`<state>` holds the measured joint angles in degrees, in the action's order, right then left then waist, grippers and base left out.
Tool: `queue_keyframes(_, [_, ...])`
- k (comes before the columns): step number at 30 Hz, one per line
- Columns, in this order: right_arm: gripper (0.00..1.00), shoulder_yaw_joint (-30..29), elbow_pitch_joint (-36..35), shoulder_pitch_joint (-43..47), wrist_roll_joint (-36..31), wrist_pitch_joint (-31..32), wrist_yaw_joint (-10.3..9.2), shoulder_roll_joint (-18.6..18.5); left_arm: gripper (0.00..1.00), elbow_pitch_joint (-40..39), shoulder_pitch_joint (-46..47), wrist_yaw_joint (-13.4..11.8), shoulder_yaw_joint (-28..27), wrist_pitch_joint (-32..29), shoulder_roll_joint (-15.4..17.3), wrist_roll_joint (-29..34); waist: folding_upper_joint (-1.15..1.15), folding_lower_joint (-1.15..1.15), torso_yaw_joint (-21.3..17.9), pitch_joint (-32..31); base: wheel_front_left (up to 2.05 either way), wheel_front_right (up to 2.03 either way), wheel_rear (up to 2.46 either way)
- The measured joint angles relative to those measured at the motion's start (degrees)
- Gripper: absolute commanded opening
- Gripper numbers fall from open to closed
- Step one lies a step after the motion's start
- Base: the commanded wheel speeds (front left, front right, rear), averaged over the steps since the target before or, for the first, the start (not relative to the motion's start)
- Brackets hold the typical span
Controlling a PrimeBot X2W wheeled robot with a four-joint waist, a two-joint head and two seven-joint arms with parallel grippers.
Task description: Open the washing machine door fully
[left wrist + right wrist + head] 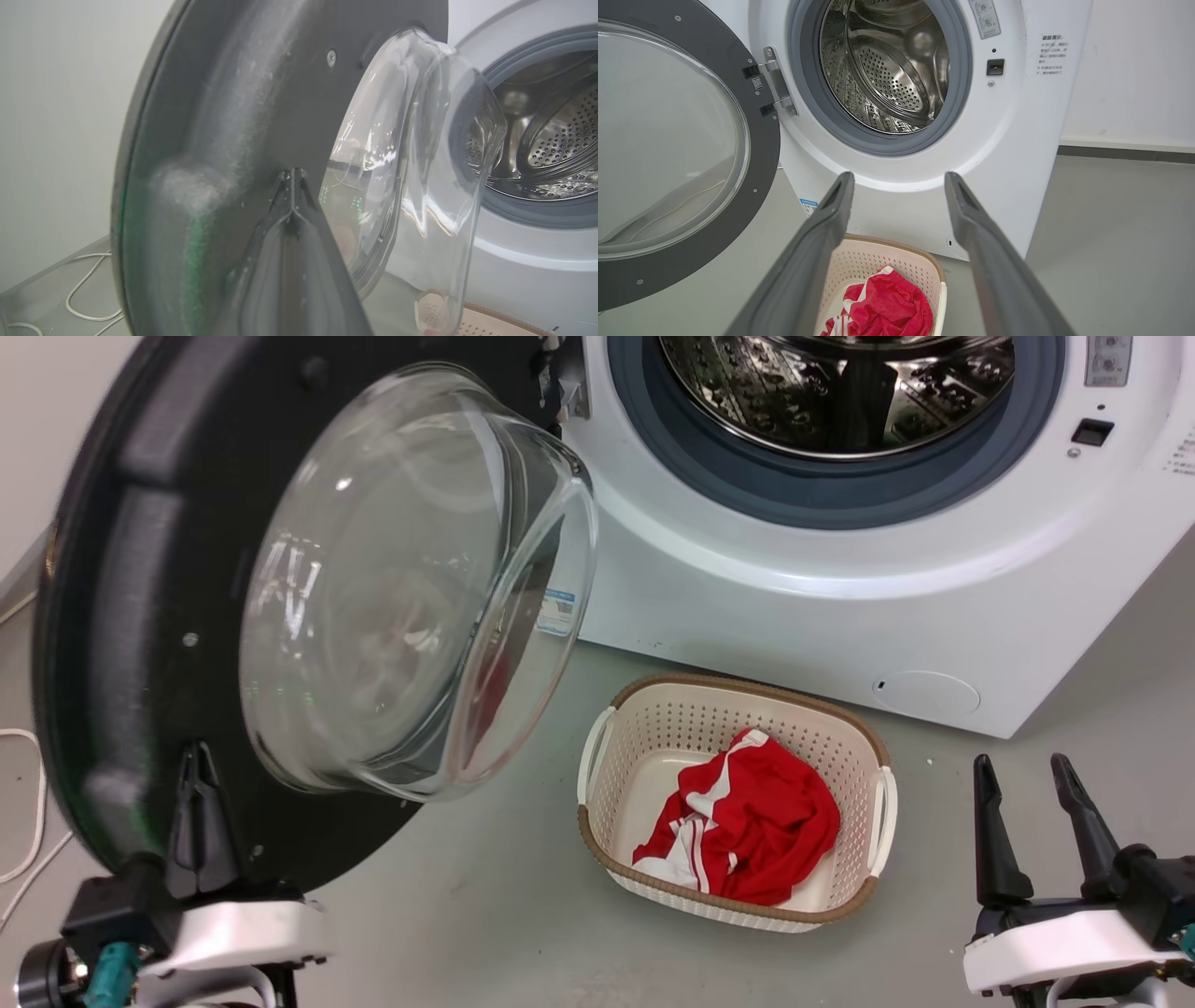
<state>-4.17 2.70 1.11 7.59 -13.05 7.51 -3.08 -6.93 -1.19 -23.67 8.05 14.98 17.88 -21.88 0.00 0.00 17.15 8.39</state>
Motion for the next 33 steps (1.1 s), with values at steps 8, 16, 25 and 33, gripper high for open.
queue_keyframes(8, [1.0,-0.6,-1.0,-0.8,0.1,0.6,0.0,-0.8,0.0,6.9,4.3,3.8,-4.8,0.1,2.7,-4.5,0.0,0.0,-0.7,2.3,0.0,0.0,0.0])
queue_keyframes(16, [1.0,-0.8,-1.7,-1.6,0.5,1.0,0.01,-1.7,0.0,13.6,9.2,7.2,-8.2,-0.2,6.5,-7.6,0.0,0.0,-1.1,4.0,0.0,0.0,0.0])
queue_keyframes(25, [1.0,-0.8,-1.8,-2.0,1.0,1.0,0.0,-2.2,0.0,20.0,12.9,9.0,-11.1,-0.3,9.1,-10.1,0.0,0.0,-1.5,4.4,0.0,0.0,0.0])
queue_keyframes(33, [1.0,-0.6,-1.2,-1.8,1.0,0.9,0.0,-1.9,0.0,20.6,12.2,9.0,-11.9,-0.1,8.5,-9.5,0.0,0.0,-1.5,2.6,0.0,0.0,0.0])
